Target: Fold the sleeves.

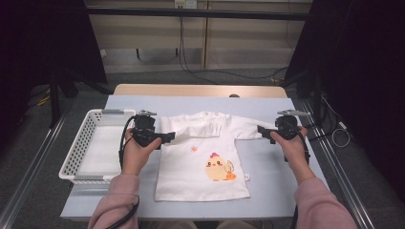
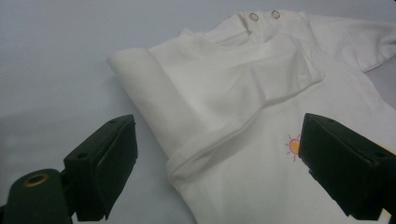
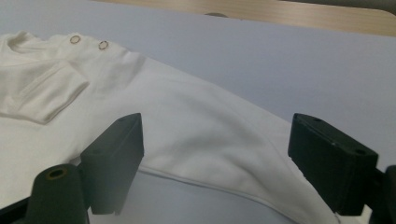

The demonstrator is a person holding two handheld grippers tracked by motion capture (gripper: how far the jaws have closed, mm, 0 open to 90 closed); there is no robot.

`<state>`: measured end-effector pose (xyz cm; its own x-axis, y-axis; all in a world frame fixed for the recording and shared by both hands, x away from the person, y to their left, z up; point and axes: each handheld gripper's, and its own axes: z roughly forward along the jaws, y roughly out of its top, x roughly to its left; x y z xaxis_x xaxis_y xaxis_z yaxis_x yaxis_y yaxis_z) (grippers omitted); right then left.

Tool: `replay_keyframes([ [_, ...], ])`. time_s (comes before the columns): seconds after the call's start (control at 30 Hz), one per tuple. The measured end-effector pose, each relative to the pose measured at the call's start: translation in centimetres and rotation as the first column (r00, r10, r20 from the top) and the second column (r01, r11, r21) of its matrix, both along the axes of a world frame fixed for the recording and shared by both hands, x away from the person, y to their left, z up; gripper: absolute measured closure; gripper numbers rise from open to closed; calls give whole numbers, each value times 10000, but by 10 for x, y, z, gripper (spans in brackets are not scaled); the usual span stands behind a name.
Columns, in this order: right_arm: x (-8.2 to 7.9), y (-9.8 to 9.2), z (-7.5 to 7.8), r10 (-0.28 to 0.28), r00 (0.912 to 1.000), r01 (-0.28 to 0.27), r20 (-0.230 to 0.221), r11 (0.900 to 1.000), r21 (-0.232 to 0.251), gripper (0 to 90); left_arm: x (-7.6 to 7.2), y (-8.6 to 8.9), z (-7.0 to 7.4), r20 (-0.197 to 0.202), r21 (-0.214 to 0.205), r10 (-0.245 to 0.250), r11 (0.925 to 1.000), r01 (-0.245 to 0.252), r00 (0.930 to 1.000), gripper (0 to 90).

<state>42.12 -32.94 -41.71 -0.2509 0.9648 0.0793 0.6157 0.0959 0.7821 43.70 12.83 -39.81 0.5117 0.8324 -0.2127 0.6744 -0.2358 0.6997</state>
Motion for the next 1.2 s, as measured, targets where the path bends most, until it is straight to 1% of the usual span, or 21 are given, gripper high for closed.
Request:
replay_keyframes([
  [0.03, 0, -2, 0, -76, 10000, 76, 18, 9999, -107, 191, 0, 0, 0, 18, 11, -5, 10000, 5, 10000, 120],
  [0.13, 2, -6, -1, -302, 9995, 302, -56, 9995, -22, 204, 0, 0, 0, 55, 28, -16, 10000, 16, 10000, 120],
  [0.23, 3, -10, -2, -416, 9991, 415, -42, 9990, -183, 230, 0, 0, 1, 25, -28, -12, 10000, 12, 10000, 120],
  [0.27, 3, -11, -2, -519, 9986, 516, -122, 9984, -247, 240, 0, 0, 1, 48, -22, -25, 10000, 26, 10000, 120],
  [0.37, 5, -16, -4, -856, 9963, 853, -82, 9958, -337, 291, 0, 0, 0, -10, -41, -35, 10000, 35, 10000, 119],
  [0.5, 9, -24, -8, -1224, 9921, 1212, -258, 9916, -451, 347, 0, -1, -1, -82, -55, -78, 10000, 78, 9999, 119],
  [0.57, 10, -30, -8, -1242, 9916, 1224, -361, 9913, -481, 382, 0, -1, -1, -44, -2, -122, 9999, 122, 9999, 119],
  [0.6, 11, -32, -9, -1399, 9894, 1380, -378, 9892, -501, 400, 0, -2, -1, -58, 2, -102, 9999, 103, 9999, 119],
  [0.63, 12, -34, -9, -1377, 9896, 1348, -410, 9886, -671, 401, 0, -3, -2, -41, -27, -86, 10000, 86, 10000, 119],
  [0.73, 14, -39, -11, -1551, 9869, 1515, -450, 9856, -748, 416, 0, -3, -2, 10, -46, -137, 9999, 137, 9999, 119],
  [0.77, 15, -40, -12, -1552, 9870, 1511, -420, 9847, -864, 424, 0, -3, -1, -48, -88, -140, 9999, 140, 9999, 119],
  [0.8, 15, -41, -13, -1552, 9860, 1500, -615, 9854, -810, 437, 0, -3, -1, 7, -52, -146, 9999, 146, 9999, 119],
  [0.87, 16, -42, -17, -1626, 9841, 1549, -709, 9825, -1031, 455, -1, -4, -1, -63, -46, -160, 9999, 160, 9999, 119],
  [0.9, 17, -43, -19, -1589, 9843, 1493, -767, 9817, -1186, 490, -1, -4, -1, -57, -42, -176, 9998, 176, 9998, 119],
  [0.97, 18, -43, -22, -1752, 9806, 1628, -874, 9776, -1334, 522, -1, -3, -1, -64, -96, -177, 9998, 176, 9998, 119],
  [1.0, 18, -42, -24, -1770, 9783, 1615, -1072, 9770, -1393, 555, 0, -3, -1, 17, -46, -173, 9998, 173, 9998, 119],
  [1.07, 18, -41, -29, -1826, 9725, 1606, -1447, 9753, -1514, 591, -1, -2, -1, -56, 0, -218, 9998, 218, 9997, 119],
  [1.1, 18, -41, -33, -1868, 9685, 1631, -1645, 9756, -1473, 621, -1, -2, -1, -57, -16, -207, 9998, 206, 9998, 119],
  [1.13, 17, -43, -36, -1818, 9743, 1640, -1333, 9773, -1338, 657, -1, -2, 0, -3, -44, -165, 9999, 165, 9999, 119],
  [1.17, 16, -41, -37, -1890, 9716, 1739, -1422, 9784, -1119, 697, -1, -2, 0, -1, -11, -142, 9999, 142, 9999, 119],
  [1.2, 15, -40, -37, -1770, 9760, 1618, -1265, 9792, -1222, 773, -1, -1, 0, -18, 5, -127, 9999, 127, 9999, 119],
])
